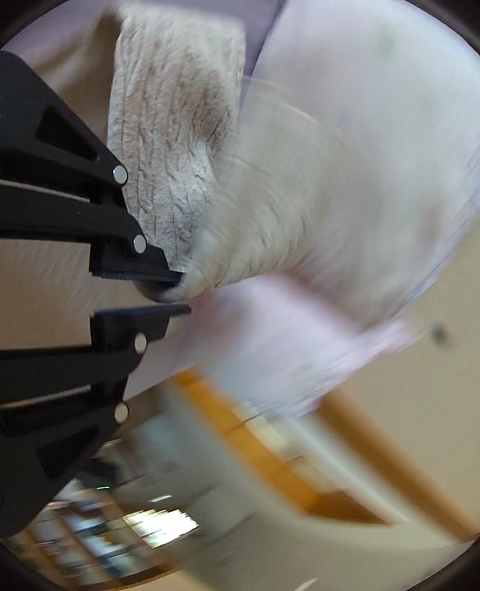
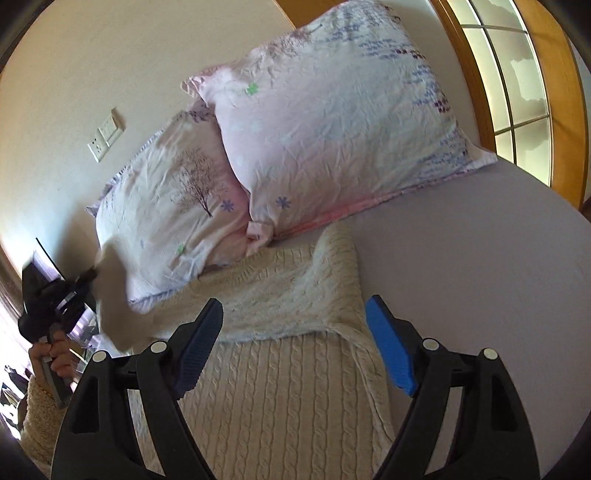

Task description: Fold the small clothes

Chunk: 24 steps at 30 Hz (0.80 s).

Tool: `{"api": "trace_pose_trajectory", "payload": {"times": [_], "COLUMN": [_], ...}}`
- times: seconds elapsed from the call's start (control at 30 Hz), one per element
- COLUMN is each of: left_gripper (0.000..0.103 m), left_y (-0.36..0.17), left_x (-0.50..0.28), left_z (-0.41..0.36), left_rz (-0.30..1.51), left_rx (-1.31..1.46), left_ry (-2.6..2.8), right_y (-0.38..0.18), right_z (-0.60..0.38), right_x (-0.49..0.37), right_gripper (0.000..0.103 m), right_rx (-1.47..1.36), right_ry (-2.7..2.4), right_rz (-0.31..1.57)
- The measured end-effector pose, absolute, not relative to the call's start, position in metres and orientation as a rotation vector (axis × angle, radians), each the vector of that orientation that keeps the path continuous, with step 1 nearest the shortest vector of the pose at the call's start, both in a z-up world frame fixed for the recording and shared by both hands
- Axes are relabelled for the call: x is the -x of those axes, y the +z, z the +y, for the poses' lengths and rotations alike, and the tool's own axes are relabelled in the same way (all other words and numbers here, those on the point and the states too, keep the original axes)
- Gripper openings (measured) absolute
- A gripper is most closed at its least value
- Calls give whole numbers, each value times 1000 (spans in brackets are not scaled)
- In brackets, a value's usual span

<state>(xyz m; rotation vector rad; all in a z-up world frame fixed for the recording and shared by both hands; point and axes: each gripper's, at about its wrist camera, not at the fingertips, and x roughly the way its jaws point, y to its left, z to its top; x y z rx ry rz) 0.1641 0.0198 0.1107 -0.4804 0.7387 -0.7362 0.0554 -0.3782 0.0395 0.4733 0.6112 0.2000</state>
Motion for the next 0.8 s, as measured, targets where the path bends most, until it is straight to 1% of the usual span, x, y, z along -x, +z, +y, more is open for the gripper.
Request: {"api": "trace_pose_trajectory", "payload": {"times": [0.03,0.1,0.13,0.17,0.2,0.33,0.37,0.4,0.43,0.57,0.6,0.67,0.77,0.8], "left_gripper": [21,24,34,45,49,55,61,63,68,73,73,73,73,73], "left_y": [101,85,81,80,79,74,72,71,67,30,22,6,-16,-21], "left_x": [-162,-146,-137,-124,-105,-43,-26,-13,6,67,74,88,89,88], "left_z": [-11,-38,-35,-24,-2,81,104,116,134,183,188,195,192,190], "left_rz": [803,875,874,858,831,809,813,817,827,908,929,962,983,991], "left_rx": [429,355,338,323,311,329,344,357,376,452,462,480,546,552], "left_ry": [-799,-871,-877,-868,-839,-763,-748,-728,-708,-623,-611,-584,-589,-590], "right_y": [37,36,36,36,34,16,8,1,-5,-44,-52,-69,-87,-91], "right_z": [-380,-384,-387,-388,-391,-404,-409,-413,-417,-427,-427,-425,-417,-413], "right_x": [-51,-39,-27,-20,-9,23,35,43,51,83,85,86,82,81], "right_gripper": [81,81,82,83,85,85,85,85,85,84,83,75,61,53], "right_rx": [-483,-494,-486,-478,-473,-518,-544,-563,-581,-693,-721,-782,-860,-877], "right_ry": [218,269,300,317,345,440,460,473,482,514,518,539,602,623], "right_rz": [629,640,644,649,663,755,791,820,850,998,1024,1055,1050,1050]}}
